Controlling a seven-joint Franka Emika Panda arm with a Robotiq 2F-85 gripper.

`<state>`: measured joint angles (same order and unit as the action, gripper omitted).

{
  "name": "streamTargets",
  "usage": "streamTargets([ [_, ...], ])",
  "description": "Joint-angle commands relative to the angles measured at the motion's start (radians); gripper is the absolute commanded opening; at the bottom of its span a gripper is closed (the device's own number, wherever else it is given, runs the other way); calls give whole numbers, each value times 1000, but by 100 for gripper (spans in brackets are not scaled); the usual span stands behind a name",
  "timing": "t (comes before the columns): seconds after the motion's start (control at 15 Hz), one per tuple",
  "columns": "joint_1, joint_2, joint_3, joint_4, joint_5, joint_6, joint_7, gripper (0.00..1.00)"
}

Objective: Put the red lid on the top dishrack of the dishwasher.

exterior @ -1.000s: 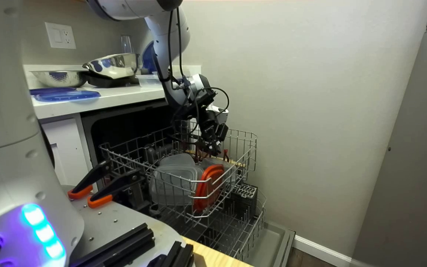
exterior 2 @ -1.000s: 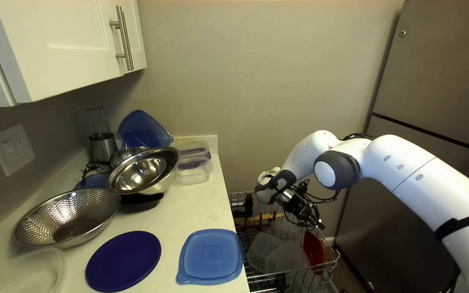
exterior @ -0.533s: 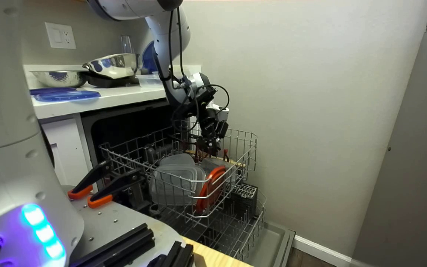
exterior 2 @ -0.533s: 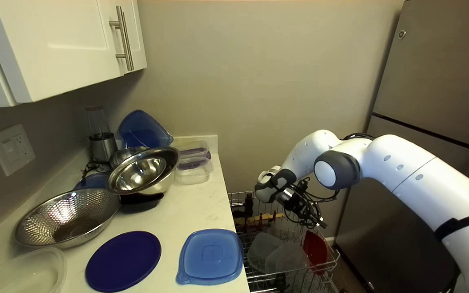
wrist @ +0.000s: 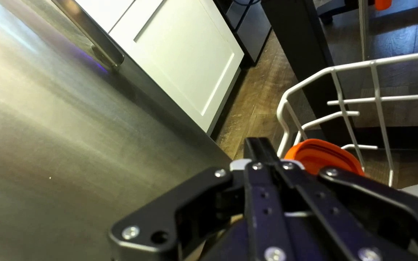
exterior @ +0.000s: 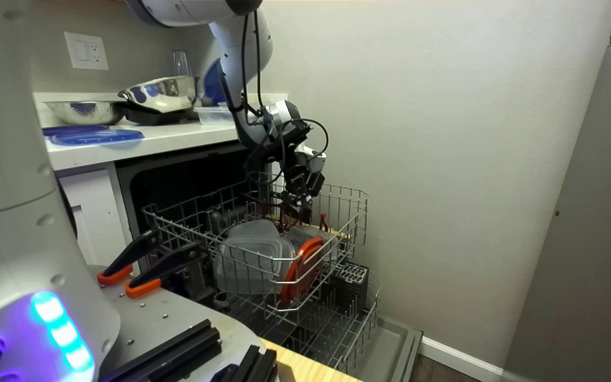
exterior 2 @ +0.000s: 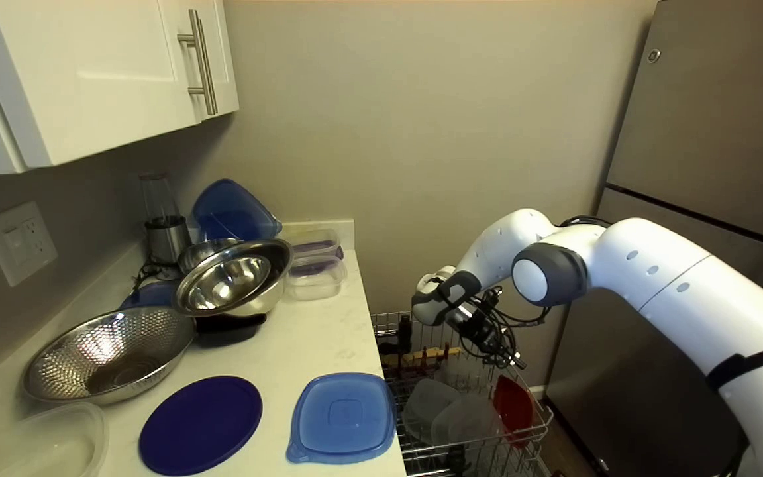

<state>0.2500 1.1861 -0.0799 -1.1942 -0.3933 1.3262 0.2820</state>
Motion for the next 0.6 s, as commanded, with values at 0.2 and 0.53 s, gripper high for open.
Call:
streamTargets([
  [0.2,-31,-109,44,-64,42,52,-64,1],
  [0.53,-34,-176,59,-99,58,79,-88,1],
])
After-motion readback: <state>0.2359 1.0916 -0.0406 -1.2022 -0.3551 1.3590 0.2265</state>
